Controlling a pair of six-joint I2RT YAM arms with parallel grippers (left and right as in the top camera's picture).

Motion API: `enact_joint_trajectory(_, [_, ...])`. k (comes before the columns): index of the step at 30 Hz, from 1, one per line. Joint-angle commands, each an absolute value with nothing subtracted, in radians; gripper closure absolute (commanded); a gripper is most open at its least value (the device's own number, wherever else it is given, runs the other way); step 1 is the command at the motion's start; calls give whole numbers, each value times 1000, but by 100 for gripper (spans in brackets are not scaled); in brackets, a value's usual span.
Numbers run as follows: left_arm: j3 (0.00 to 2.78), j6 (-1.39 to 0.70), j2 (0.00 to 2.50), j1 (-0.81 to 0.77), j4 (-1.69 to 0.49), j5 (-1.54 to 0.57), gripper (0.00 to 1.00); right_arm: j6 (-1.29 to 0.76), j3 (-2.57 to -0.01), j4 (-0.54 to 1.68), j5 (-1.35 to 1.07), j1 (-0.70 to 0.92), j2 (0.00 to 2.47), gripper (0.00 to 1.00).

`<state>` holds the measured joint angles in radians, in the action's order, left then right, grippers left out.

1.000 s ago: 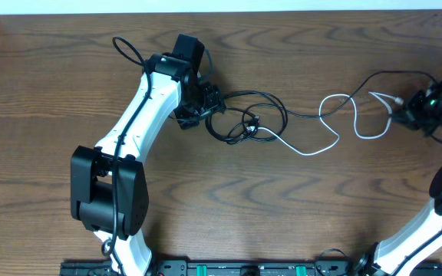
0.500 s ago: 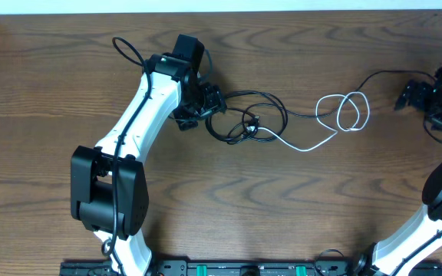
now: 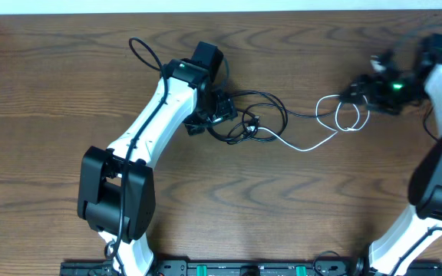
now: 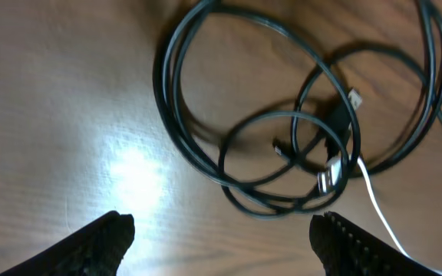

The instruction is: Untangle cables

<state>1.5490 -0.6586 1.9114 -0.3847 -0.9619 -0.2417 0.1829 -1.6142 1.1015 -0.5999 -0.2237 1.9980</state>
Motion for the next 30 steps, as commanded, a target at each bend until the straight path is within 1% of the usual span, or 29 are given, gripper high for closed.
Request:
enact_joint_trajectory(1, [1541, -612, 1915, -368, -952, -93, 21, 268, -1607, 1068, -647, -95, 2003, 1])
enact_joint_trajectory(3, [1541, -614, 1915, -344, -953, -88, 21, 226, -1607, 1033, -655, -41, 2003, 1])
enact_joint_trajectory(5, [1541, -614, 1915, -315, -957, -100, 21, 236, -1607, 997, -670, 6, 2003, 1])
enact_joint_trajectory(8, [1541, -614, 1915, -271, -964, -127, 21, 353, -1607, 950, -630, 91, 2003, 2])
enact_joint_trajectory(10, [1541, -614, 1915, -249, -965, -154, 21, 404, -1607, 934, -552, 146, 2003, 5])
enact_joint_trajectory(12, [1541, -614, 1915, -233, -974, -187, 21, 429, -1607, 923, -405, 208, 2009, 11])
enact_joint_trajectory(14, [1541, -614, 1916, -225, -991, -197, 21, 449, -1606, 927, -286, 262, 2017, 14])
enact_joint_trajectory(16, [1541, -614, 1917, -226, -1001, -194, 21, 488, -1599, 939, -235, 308, 2028, 16])
enact_joint_trajectory(18, [1541, -614, 1925, -226, -1006, -195, 21, 538, -1578, 941, -238, 352, 2033, 20])
enact_joint_trajectory(23, [1541, -614, 1965, -226, -1005, -195, 21, 587, -1501, 908, -236, 411, 2033, 36])
enact_joint_trajectory(30, [1541, -614, 2033, -229, -975, -260, 21, 585, -1372, 793, -234, 416, 2033, 37])
